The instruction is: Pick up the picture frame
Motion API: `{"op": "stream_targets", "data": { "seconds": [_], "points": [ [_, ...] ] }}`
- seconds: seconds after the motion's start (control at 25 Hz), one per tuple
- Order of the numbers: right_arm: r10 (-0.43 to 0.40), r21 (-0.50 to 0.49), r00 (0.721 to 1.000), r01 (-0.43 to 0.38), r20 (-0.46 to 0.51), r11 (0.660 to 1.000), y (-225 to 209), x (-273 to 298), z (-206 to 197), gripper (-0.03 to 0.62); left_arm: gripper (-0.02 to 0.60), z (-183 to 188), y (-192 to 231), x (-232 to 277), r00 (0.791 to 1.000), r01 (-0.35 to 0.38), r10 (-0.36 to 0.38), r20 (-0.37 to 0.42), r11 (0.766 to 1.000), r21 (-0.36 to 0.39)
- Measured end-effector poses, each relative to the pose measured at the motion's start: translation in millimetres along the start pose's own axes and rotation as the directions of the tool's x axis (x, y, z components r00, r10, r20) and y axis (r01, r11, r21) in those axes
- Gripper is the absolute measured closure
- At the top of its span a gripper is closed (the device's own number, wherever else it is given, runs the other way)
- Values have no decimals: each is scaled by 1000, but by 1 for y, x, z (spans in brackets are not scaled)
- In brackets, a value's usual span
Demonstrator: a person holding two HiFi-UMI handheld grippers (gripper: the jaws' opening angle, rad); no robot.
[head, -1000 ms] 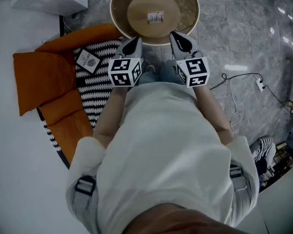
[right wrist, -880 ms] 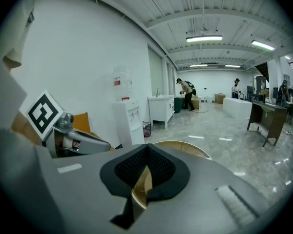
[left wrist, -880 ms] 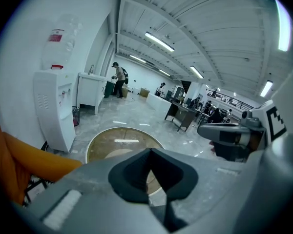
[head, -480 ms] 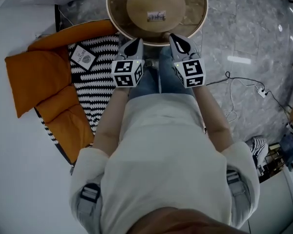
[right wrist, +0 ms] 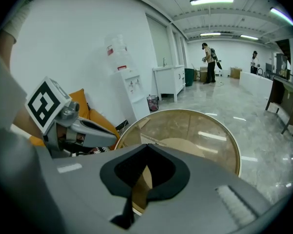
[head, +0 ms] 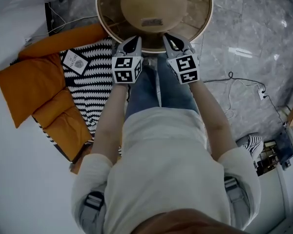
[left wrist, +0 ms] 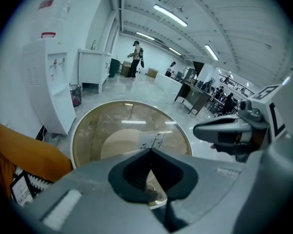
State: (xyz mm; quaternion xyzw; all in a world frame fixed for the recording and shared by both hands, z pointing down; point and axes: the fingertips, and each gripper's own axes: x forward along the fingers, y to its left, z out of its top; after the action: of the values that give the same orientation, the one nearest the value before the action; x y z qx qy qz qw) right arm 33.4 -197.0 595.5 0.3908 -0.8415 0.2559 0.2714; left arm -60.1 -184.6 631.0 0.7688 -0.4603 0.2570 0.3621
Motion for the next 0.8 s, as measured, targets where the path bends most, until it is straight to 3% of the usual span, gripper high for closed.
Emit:
{"op": "stream_targets", "data": {
  "seconds": [0.12,0.2,0.44,0.52,0.8],
  "points": [
    [12,4,1000,-12,-29,1000,-10,22,-13,594,576,-12,7,27,999,1,0,-44,1000,13],
    [21,1,999,-21,-50,1000,-16,37,-23,591,539,-18,11,44,998,3,-1,-67,1000,25],
    [57,24,987,-54,-153,998,-32,80,-61,440,394,-40,24,92,988,42,-32,-154,997,66],
    [60,29,982,-56,-178,998,-38,92,-72,420,369,-48,30,105,983,44,-31,-182,997,69],
    [88,47,970,-79,-226,996,-48,123,-97,373,364,-59,36,138,972,61,-39,-232,994,92]
  ]
}}
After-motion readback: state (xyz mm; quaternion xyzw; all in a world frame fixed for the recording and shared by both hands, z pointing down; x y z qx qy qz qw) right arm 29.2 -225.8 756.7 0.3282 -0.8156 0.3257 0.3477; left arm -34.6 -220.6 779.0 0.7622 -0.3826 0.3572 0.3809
